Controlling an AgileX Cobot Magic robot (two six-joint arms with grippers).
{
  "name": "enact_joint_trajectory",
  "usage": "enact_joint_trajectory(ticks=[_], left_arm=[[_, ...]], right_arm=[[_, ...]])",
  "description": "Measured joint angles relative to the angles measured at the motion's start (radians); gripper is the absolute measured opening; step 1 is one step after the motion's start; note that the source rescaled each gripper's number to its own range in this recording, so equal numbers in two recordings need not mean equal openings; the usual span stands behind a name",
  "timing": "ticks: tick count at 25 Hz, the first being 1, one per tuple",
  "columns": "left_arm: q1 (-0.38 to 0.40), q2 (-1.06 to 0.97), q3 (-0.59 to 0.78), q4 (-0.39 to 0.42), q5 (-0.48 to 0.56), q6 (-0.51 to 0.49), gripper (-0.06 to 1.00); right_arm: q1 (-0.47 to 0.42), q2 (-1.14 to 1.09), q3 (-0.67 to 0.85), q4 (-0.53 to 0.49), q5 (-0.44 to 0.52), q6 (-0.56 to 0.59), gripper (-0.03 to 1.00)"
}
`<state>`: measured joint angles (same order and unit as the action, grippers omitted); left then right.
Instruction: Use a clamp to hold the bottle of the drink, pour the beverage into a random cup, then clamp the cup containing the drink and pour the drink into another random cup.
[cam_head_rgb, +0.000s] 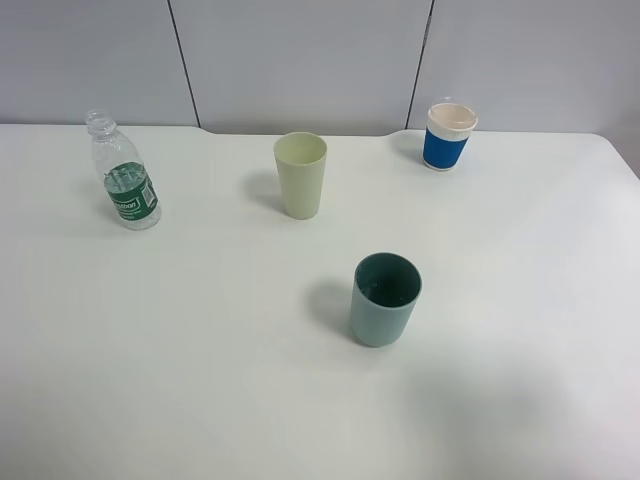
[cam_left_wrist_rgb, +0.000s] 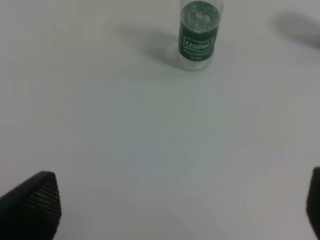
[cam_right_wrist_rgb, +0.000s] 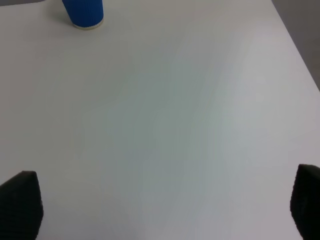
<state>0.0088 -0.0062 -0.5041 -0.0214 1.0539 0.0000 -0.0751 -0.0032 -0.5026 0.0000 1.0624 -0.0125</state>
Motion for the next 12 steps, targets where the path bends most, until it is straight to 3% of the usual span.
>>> enact_joint_trajectory(ticks=[12], left_arm=[[0.000,0.000,0.000,0.000,0.000,0.000,1.00]], right_arm=[[0.000,0.000,0.000,0.000,0.000,0.000,1.00]])
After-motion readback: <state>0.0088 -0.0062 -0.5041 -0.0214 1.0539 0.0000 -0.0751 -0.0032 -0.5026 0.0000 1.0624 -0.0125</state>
